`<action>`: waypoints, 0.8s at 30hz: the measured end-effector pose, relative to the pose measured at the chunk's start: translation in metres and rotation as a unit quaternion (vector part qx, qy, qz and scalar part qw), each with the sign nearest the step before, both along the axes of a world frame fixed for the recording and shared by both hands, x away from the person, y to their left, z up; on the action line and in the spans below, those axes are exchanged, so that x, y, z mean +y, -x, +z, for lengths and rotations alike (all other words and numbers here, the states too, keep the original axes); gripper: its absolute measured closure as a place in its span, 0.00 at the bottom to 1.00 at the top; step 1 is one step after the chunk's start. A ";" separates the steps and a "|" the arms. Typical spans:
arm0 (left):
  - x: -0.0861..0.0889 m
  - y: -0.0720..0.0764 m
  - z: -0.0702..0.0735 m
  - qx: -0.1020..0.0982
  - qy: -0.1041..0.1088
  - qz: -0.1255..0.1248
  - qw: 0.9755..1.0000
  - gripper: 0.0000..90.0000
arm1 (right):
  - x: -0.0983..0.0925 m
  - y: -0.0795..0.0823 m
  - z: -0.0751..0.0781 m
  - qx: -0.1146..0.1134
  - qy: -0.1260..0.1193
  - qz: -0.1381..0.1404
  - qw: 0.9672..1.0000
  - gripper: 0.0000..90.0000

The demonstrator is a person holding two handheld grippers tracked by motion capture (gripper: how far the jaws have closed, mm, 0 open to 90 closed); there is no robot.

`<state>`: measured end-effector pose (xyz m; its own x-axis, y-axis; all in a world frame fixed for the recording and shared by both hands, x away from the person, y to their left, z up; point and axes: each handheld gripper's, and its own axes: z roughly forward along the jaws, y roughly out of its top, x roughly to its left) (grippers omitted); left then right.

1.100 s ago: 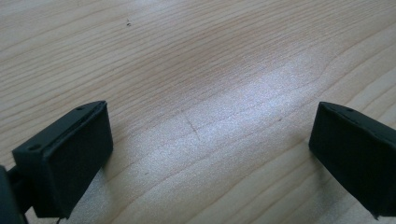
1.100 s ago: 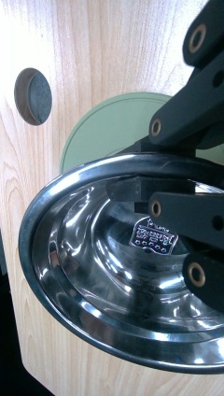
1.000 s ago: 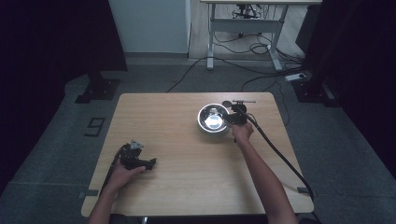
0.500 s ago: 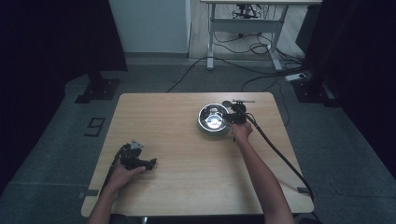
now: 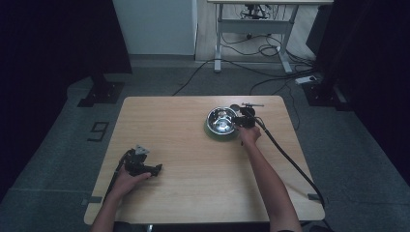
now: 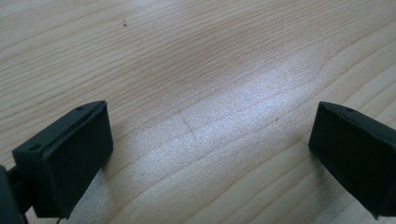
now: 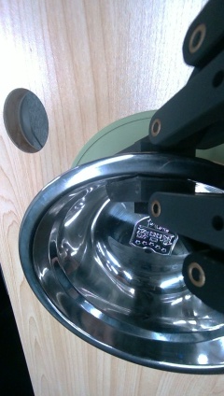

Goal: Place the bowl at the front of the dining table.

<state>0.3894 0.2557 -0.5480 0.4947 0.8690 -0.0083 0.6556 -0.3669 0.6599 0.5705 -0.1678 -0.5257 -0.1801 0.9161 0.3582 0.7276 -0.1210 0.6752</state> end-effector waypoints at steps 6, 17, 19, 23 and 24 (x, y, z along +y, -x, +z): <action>0.000 0.000 0.000 0.000 0.000 0.000 1.000 0.00 | 0.000 -0.002 -0.003 0.003 -0.006 -0.003 1.000 0.96; 0.000 0.000 0.000 0.000 -0.001 -0.001 1.000 0.00 | 0.000 -0.004 -0.006 -0.004 -0.008 0.006 1.000 0.91; 0.000 0.000 0.000 0.000 0.000 -0.001 1.000 0.00 | 0.000 -0.004 -0.008 0.002 -0.004 0.008 1.000 0.91; 0.000 0.000 0.000 0.000 0.000 -0.001 1.000 0.00 | -0.002 -0.004 -0.012 0.003 -0.007 0.007 1.000 0.90; 0.000 0.000 0.000 0.000 0.000 -0.001 1.000 0.00 | -0.002 -0.004 -0.012 0.003 -0.006 0.010 1.000 0.90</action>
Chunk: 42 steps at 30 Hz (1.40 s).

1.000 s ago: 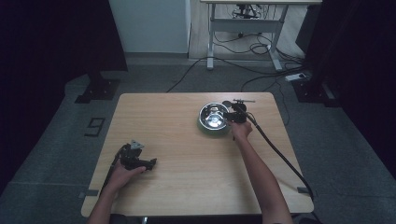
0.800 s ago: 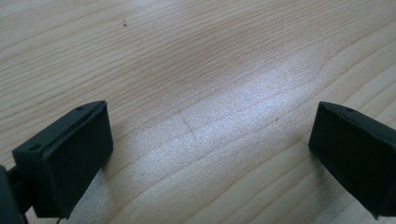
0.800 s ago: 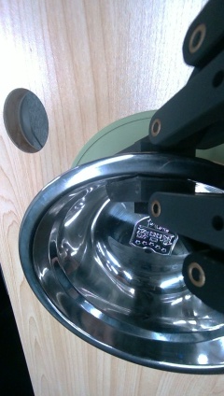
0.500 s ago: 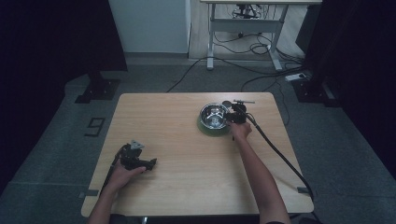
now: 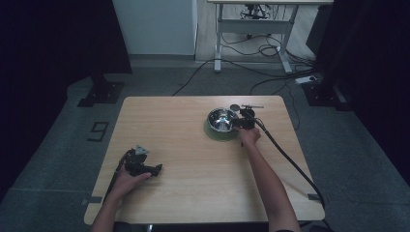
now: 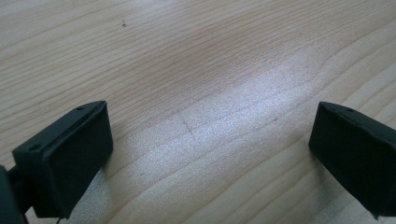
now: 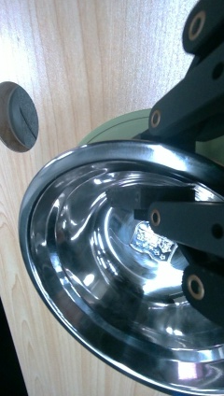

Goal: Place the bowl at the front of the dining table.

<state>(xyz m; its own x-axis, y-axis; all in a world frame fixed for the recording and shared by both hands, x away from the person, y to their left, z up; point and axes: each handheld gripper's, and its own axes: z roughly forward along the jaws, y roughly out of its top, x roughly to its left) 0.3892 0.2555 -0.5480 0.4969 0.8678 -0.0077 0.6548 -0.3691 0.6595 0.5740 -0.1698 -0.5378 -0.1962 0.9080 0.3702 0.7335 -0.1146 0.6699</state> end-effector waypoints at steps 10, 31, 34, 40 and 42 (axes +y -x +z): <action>0.000 0.000 0.000 0.000 0.000 0.000 1.000 0.00 | -0.001 0.003 0.003 -0.022 0.023 0.001 0.999 0.60; -0.001 0.000 0.000 0.000 -0.001 0.000 1.000 0.00 | -0.016 0.041 0.022 -0.076 0.050 0.025 0.996 0.40; -0.001 0.000 0.000 0.000 0.000 0.000 1.000 0.00 | -0.019 0.048 0.024 -0.079 0.052 0.032 0.995 0.40; -0.001 0.000 0.000 0.000 0.000 0.000 1.000 0.00 | -0.028 0.062 0.027 -0.080 0.057 0.045 0.994 0.40; -0.001 0.000 0.000 0.000 0.000 0.000 1.000 0.00 | -0.031 0.067 0.028 -0.081 0.058 0.048 0.994 0.40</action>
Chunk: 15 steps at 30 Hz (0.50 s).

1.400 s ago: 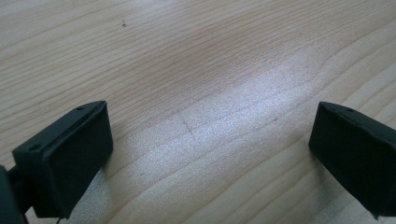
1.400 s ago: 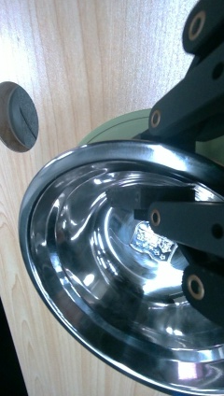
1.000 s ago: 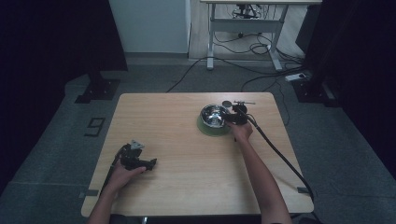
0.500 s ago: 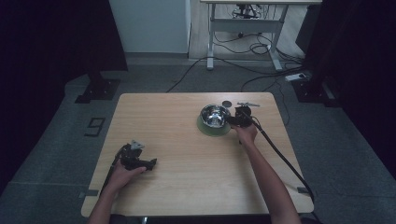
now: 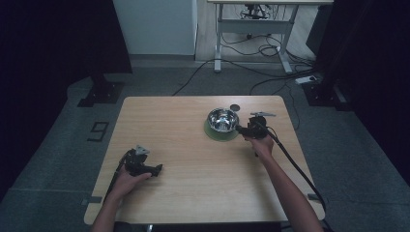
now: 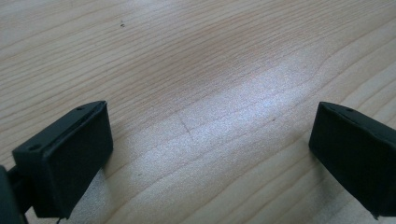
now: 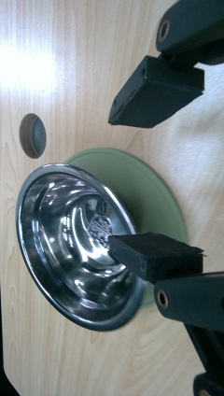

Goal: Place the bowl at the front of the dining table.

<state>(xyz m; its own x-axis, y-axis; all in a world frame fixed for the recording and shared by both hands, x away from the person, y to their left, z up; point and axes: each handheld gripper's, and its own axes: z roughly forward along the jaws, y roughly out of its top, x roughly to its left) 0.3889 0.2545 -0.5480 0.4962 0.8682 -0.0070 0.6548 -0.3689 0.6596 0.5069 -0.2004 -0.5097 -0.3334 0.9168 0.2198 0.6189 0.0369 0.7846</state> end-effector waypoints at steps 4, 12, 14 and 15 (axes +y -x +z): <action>0.000 0.000 0.000 0.000 0.000 0.000 1.000 0.00 | -0.004 0.012 0.002 0.000 0.003 0.010 1.000 0.39; -0.001 0.000 0.000 0.000 0.000 -0.001 1.000 0.00 | -0.009 0.041 0.009 -0.002 0.007 0.030 1.000 0.39; -0.001 0.000 0.000 0.000 0.000 -0.002 1.000 0.00 | -0.011 0.049 0.011 -0.002 0.009 0.036 0.999 0.39; -0.001 0.000 0.000 0.000 0.000 -0.002 1.000 0.00 | -0.012 0.052 0.011 -0.003 0.008 0.035 0.999 0.39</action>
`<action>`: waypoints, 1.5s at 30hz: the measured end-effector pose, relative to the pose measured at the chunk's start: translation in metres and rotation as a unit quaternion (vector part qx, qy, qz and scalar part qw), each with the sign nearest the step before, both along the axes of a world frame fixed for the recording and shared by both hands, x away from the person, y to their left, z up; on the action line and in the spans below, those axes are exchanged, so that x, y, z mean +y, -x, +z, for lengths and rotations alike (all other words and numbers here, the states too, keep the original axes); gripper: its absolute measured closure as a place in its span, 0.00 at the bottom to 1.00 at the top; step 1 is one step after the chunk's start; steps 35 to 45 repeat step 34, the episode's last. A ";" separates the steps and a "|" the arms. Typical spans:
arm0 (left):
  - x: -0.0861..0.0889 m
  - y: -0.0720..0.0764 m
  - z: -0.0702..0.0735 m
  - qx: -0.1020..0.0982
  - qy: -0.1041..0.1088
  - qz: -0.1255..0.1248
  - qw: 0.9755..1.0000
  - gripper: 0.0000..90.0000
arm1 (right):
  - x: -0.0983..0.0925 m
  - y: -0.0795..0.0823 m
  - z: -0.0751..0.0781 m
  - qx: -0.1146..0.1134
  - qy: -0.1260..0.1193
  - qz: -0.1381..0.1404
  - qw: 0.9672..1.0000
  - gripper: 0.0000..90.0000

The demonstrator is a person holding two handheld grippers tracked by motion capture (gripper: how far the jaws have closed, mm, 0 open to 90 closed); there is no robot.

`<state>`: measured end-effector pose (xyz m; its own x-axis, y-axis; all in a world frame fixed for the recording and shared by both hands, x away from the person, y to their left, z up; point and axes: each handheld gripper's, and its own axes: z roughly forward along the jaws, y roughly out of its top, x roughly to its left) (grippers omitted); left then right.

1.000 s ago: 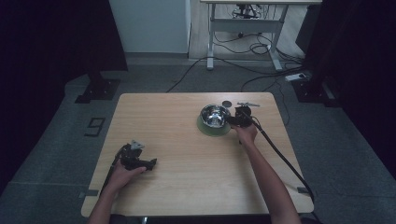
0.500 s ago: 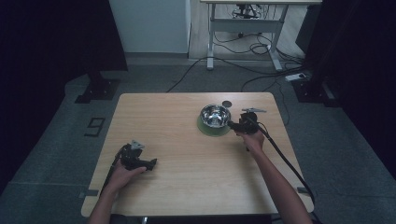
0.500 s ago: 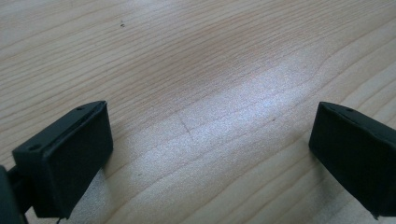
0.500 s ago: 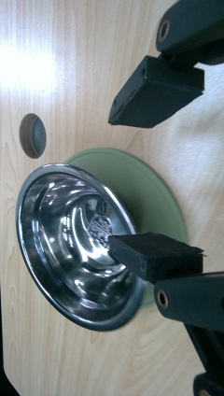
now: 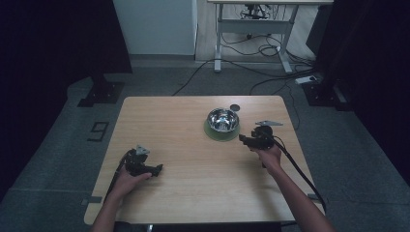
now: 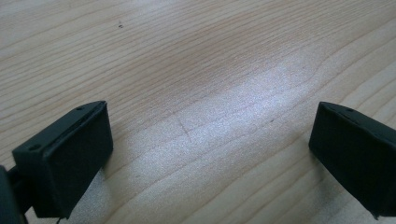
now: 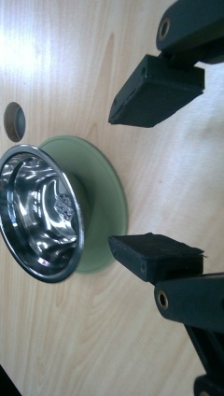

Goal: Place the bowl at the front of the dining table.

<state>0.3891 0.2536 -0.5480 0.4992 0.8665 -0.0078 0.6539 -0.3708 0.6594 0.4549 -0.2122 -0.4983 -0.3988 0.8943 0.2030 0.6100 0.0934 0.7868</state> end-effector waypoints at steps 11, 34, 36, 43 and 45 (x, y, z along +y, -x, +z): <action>-0.001 0.000 0.000 0.000 0.000 -0.001 1.000 0.00 | -0.018 0.032 0.000 0.004 0.004 0.008 1.000 0.39; -0.001 0.000 0.000 0.000 0.000 -0.001 1.000 0.00 | -0.039 0.055 -0.020 0.027 0.021 0.022 0.999 0.38; -0.001 0.000 0.000 0.000 0.000 -0.001 1.000 0.00 | -0.039 0.055 -0.020 0.027 0.021 0.022 0.999 0.38; -0.001 0.000 0.000 0.000 0.000 -0.001 1.000 0.00 | -0.039 0.055 -0.020 0.027 0.021 0.022 0.999 0.38; -0.001 0.000 0.000 0.000 0.000 -0.001 1.000 0.00 | -0.039 0.055 -0.020 0.027 0.021 0.022 0.999 0.38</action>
